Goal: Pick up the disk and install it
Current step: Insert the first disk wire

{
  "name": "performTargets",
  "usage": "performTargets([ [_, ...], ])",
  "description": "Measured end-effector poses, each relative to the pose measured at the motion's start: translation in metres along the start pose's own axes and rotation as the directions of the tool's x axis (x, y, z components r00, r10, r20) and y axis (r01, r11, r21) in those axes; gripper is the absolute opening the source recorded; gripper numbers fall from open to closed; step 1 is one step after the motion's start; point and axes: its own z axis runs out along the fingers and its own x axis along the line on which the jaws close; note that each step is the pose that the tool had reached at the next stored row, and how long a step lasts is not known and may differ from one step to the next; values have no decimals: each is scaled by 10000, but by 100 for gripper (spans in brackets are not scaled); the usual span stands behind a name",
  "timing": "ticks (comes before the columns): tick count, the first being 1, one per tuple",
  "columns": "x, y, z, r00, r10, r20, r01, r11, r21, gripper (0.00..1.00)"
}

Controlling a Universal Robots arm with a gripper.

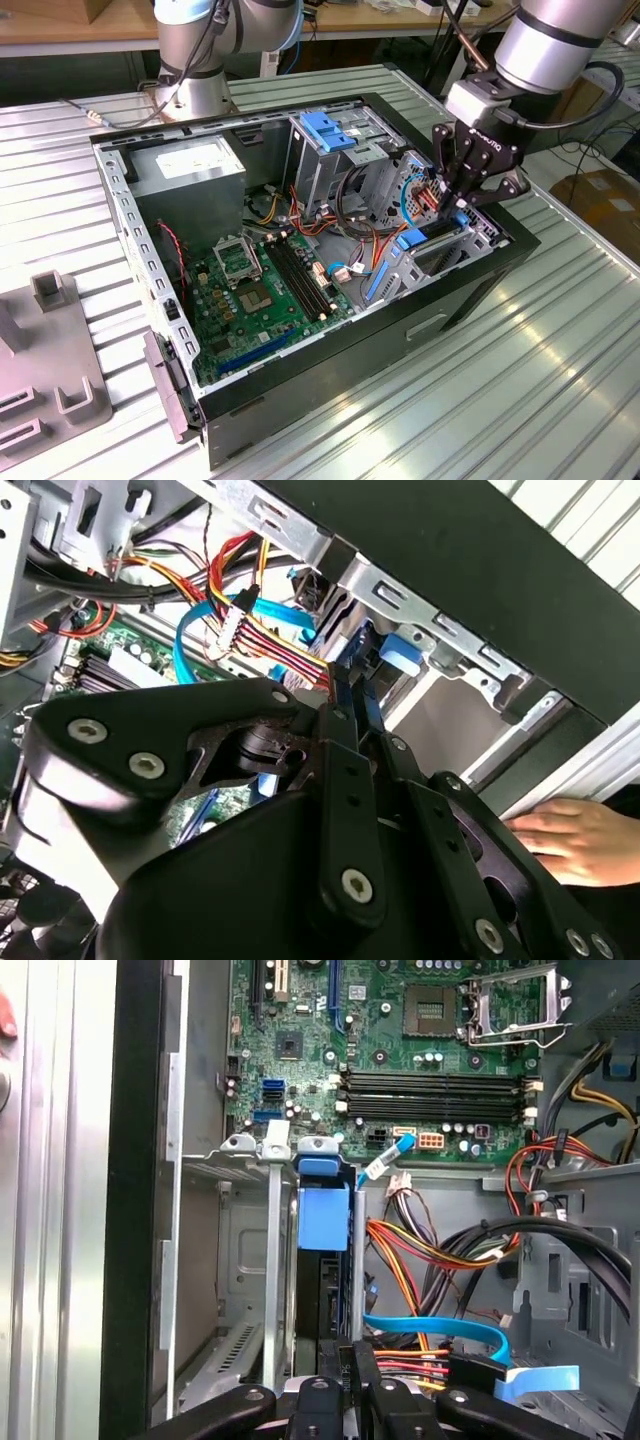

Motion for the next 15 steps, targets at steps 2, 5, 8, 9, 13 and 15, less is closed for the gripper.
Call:
performTargets([
  [2,8,4,3,10000,-20,0,20,10000,1,16],
  [5,27,17,25,9998,-210,-4,210,9998,6,16],
  [8,31,17,44,9999,-110,-1,110,9999,3,16],
  [9,33,17,45,10000,-93,1,93,10000,3,16],
  [13,45,17,45,10000,-69,23,69,10000,3,16],
  [15,51,17,49,10000,-41,26,41,10000,3,16],
])
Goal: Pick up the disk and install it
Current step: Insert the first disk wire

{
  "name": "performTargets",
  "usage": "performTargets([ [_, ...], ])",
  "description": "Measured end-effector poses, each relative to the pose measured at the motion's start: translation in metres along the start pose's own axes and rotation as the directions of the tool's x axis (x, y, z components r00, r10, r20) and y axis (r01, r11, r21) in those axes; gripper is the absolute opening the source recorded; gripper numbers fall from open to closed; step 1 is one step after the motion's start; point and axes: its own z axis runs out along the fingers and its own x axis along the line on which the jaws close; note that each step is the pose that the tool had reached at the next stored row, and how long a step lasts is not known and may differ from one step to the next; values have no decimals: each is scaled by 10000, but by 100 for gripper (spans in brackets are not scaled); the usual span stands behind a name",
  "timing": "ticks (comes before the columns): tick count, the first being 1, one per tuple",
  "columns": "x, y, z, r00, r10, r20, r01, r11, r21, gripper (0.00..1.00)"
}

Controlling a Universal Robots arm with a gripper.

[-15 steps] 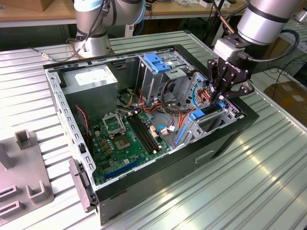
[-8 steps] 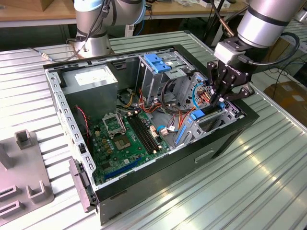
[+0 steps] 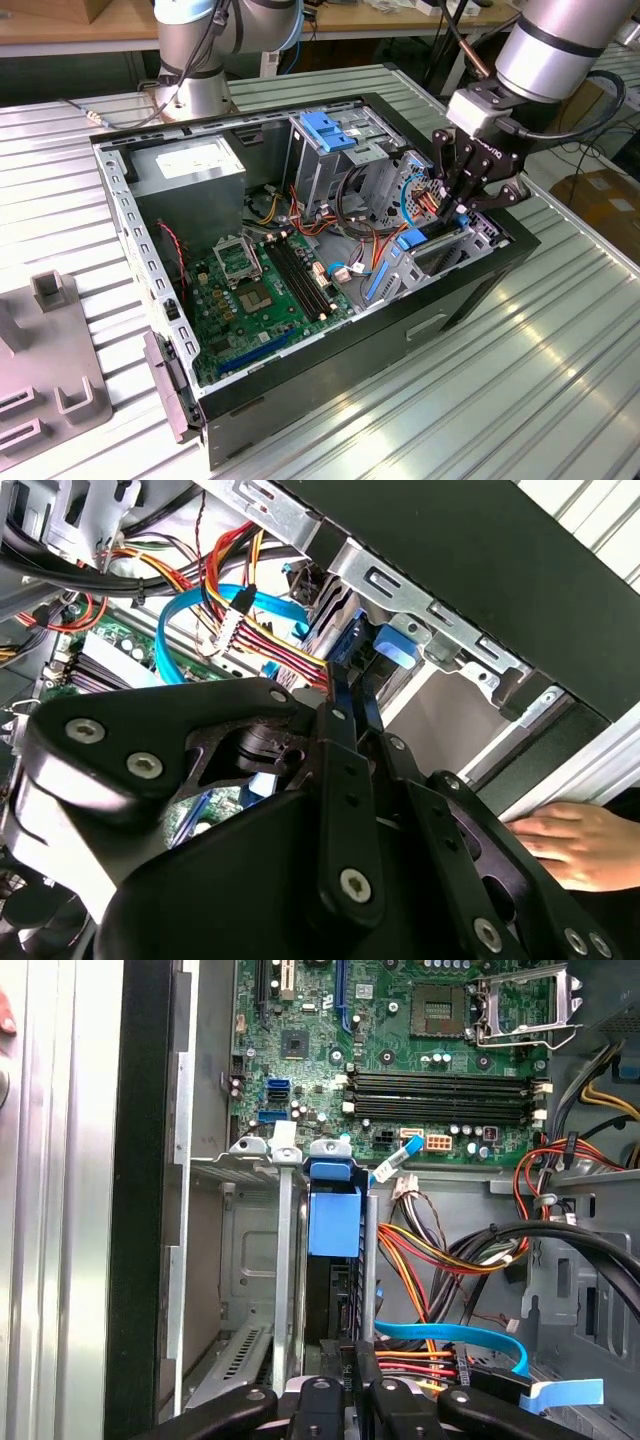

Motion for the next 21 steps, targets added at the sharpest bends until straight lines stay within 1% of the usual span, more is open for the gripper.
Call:
performTargets([
  [2,3,0,11,10000,13,-3,-13,10000,0,16],
  [4,11,1,35,10000,43,-1,-43,10000,-2,16],
  [9,13,1,33,10000,45,2,-45,10000,-2,17],
  [10,13,1,25,10000,45,3,-45,10000,-2,24],
  [11,13,1,12,10000,45,0,-45,10000,-2,24],
  [12,14,2,-22,10000,45,0,-45,10000,-2,24],
  [14,15,3,-57,10000,45,-1,-45,10000,-2,24],
  [17,15,3,-60,10000,45,2,-45,10000,-2,24],
  [18,15,3,-61,10000,45,0,-45,10000,-2,22],
  [19,15,3,-61,10000,45,0,-45,10000,-2,16],
  [20,15,3,-61,10000,45,0,-45,10000,-2,16],
  [21,15,3,-60,10000,45,1,-45,10000,-2,10],
])
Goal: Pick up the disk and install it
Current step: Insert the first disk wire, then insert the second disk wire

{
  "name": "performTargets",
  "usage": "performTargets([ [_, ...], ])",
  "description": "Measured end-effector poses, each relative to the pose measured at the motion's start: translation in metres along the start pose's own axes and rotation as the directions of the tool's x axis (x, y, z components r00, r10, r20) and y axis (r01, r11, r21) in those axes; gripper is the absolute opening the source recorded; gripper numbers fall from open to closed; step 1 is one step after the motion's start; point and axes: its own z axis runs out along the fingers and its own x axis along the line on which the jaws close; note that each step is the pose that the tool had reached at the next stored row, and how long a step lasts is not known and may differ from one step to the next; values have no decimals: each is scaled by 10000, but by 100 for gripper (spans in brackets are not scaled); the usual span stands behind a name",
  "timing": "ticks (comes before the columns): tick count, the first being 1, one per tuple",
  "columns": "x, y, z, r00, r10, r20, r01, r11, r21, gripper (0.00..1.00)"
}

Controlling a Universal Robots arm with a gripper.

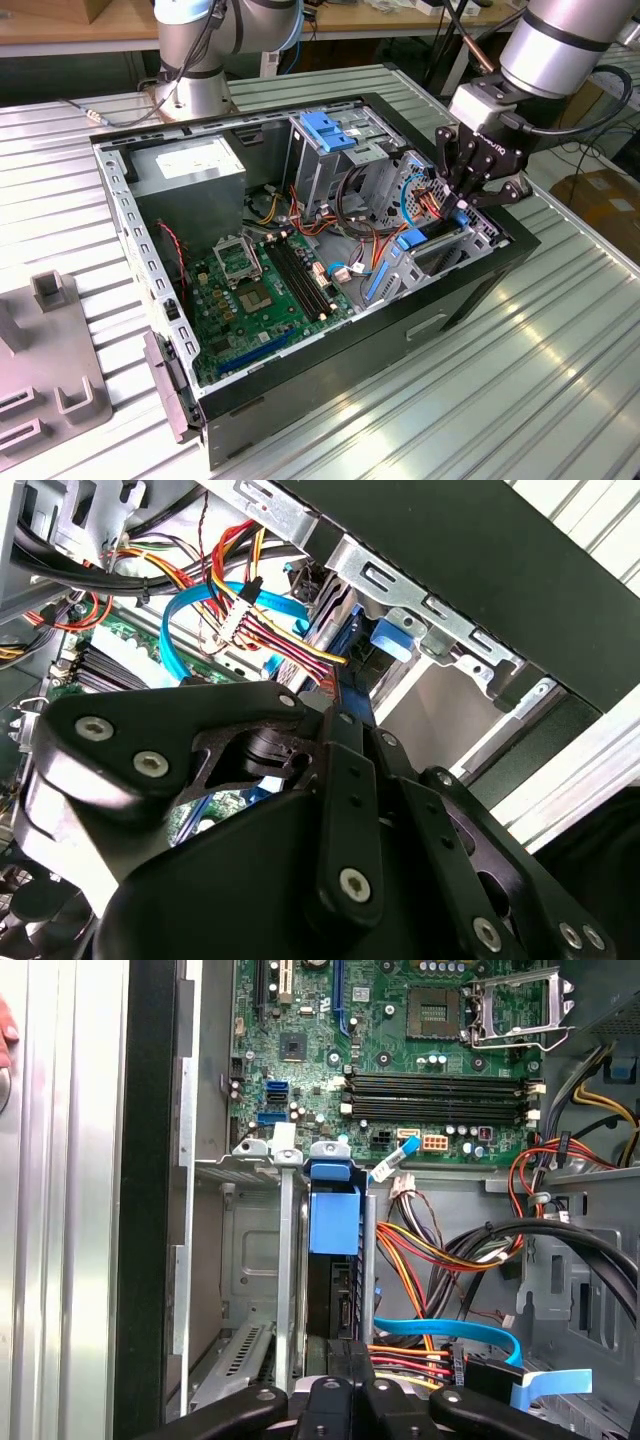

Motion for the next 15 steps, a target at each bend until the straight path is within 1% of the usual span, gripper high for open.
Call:
performTargets([
  [15,0,0,-3,10000,0,0,0,10000,0,10],
])
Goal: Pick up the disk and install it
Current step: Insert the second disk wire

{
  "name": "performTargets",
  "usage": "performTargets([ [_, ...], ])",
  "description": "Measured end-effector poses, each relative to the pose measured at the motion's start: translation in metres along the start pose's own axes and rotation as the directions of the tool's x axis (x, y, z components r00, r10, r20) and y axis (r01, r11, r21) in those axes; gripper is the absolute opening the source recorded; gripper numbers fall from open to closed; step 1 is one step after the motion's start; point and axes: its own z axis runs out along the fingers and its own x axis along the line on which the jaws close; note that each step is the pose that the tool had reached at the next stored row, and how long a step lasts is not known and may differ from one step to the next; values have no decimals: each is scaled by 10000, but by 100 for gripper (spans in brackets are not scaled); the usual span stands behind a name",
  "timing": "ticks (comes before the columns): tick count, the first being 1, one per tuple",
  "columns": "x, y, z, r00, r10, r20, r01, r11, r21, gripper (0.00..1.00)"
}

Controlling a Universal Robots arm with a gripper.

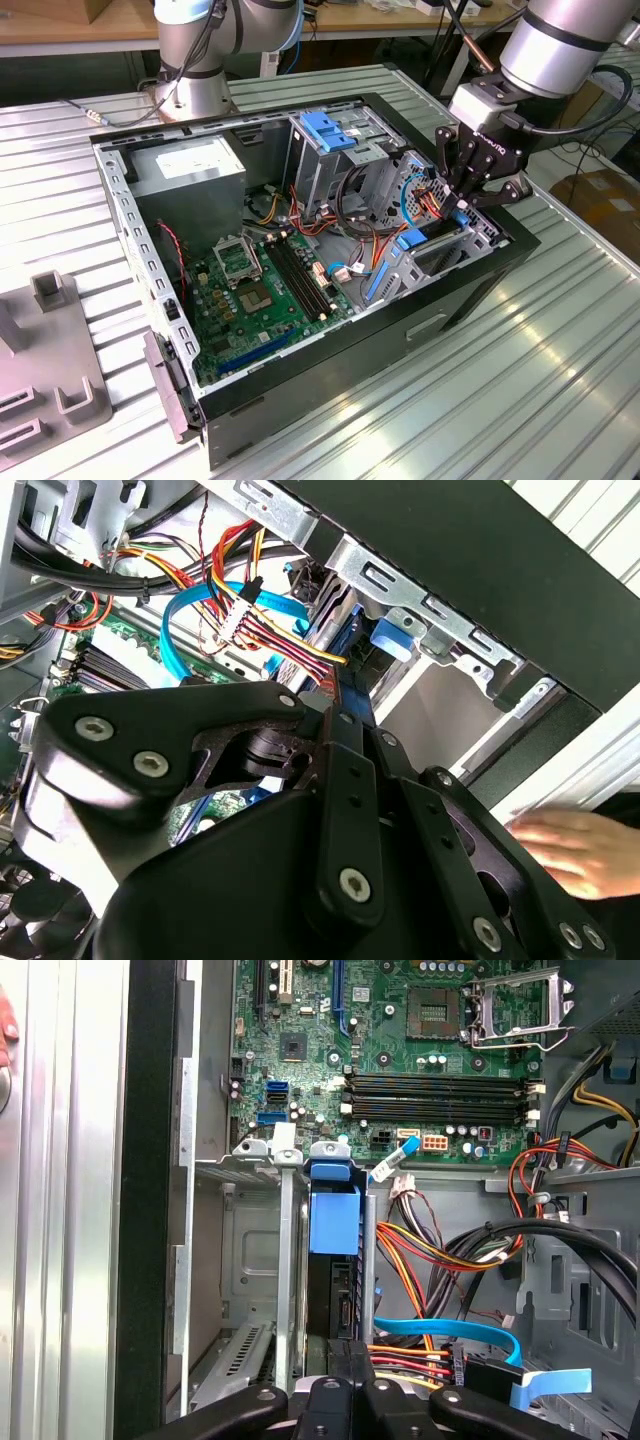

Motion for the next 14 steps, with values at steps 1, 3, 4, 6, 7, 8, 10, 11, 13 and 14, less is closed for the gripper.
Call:
performTargets([
  [1,0,0,0,10000,0,1,0,10000,0,10],
  [3,0,0,-2,10000,0,3,0,10000,0,10],
  [4,0,0,-14,10000,0,0,0,10000,0,10],
  [6,1,1,-51,10000,-1,4,1,10000,0,10],
  [7,2,2,-73,10000,-1,4,1,10000,0,10],
  [8,3,3,-115,10000,0,5,0,10000,0,10],
  [10,3,4,-154,10000,0,5,0,10000,0,10],
  [11,4,4,-171,10000,0,4,0,10000,0,10],
  [13,2,5,-186,10000,0,0,0,10000,-5,10],
  [14,-5,5,-185,10000,1,-49,-1,10000,-13,10],
])
